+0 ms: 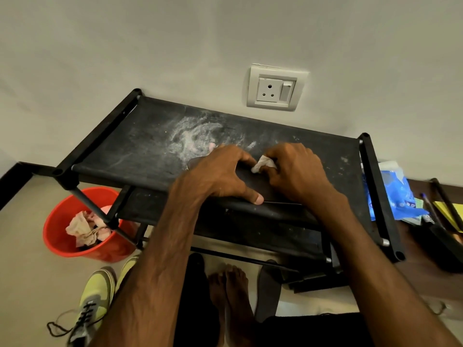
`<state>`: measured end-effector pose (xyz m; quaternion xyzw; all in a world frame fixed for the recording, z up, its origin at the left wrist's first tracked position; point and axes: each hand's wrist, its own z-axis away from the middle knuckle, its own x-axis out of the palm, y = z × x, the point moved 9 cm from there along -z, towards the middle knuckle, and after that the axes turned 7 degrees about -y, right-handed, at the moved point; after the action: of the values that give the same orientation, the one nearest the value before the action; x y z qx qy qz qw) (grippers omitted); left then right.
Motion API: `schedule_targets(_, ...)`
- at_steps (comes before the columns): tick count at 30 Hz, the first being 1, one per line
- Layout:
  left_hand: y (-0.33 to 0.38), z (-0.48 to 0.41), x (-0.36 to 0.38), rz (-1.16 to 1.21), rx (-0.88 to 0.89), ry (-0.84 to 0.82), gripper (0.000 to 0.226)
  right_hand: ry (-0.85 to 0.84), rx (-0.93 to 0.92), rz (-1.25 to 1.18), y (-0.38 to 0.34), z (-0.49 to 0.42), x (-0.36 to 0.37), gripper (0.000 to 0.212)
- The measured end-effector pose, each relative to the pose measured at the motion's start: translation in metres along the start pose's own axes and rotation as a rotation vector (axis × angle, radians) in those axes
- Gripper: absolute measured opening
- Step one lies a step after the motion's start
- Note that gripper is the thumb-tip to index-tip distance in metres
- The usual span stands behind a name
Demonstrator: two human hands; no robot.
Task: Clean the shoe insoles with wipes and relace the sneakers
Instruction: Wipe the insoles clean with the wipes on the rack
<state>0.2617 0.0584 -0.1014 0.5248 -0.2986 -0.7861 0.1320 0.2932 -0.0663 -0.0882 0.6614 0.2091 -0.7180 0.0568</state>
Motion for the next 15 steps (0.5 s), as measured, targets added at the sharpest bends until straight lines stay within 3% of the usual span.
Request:
schedule_targets(3,0.001,0.002,-0.001,0.002,0.014,0.019,0.082,-0.134,-0.083,-0.094,-0.003,0.013,0.0,0.016)
schedule_targets(7,0.001,0.001,-0.001,0.021,0.017,0.018,0.084,-0.306,-0.102,-0.037,-0.002,0.036,-0.001,0.015)
schedule_targets(15,0.001,-0.003,0.002,-0.038,0.004,-0.013,0.082,0.001,0.039,0.011,0.003,0.006,-0.006,0.022)
